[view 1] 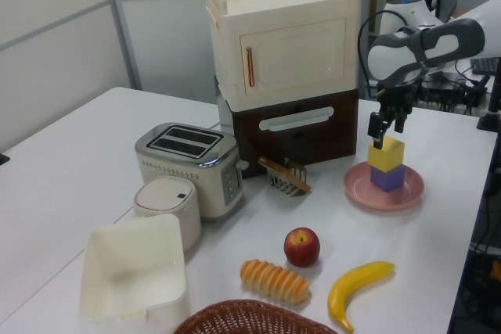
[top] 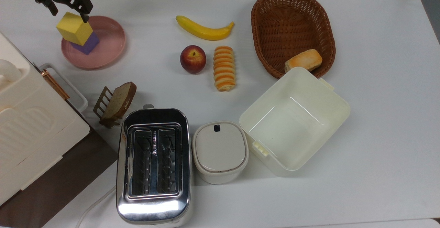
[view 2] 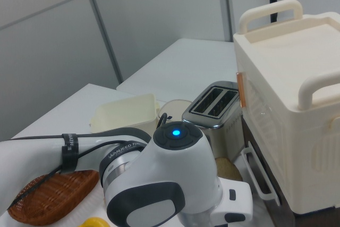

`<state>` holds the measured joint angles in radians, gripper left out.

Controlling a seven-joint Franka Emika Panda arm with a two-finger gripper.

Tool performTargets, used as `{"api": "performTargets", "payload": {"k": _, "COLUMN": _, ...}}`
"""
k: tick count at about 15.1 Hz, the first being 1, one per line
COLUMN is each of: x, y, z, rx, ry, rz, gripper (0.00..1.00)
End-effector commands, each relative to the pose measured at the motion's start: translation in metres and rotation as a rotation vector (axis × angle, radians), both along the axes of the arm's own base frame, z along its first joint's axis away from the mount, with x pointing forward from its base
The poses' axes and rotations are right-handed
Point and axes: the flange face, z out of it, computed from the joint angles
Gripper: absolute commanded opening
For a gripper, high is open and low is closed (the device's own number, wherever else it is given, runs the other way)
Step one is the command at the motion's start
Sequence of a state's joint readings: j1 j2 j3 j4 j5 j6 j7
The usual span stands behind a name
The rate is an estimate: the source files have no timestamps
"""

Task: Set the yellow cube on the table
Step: 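Close the gripper on the yellow cube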

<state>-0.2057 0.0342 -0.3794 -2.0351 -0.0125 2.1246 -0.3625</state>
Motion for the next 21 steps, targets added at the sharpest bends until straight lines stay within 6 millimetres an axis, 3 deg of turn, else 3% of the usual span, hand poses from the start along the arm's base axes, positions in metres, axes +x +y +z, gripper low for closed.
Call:
{"api": "performTargets", "payload": {"k": 1, "x": -0.002, "y": -0.001, "z": -0.006, "rx": 0.011, "ry": -0.017, "rz": 0.019, "gripper": 1.0}}
{"api": "performTargets", "payload": {"k": 6, "x": 0.004, "y": -0.006, "z": -0.016, "rx": 0.034, "ry": -0.066, "rz": -0.028, "gripper": 1.0}}
{"api": "performTargets", "payload": {"k": 21, "x": -0.001, "y": -0.015, "z": -0.019, "rx": 0.031, "ry": -0.064, "rz": -0.049, "gripper": 1.0}}
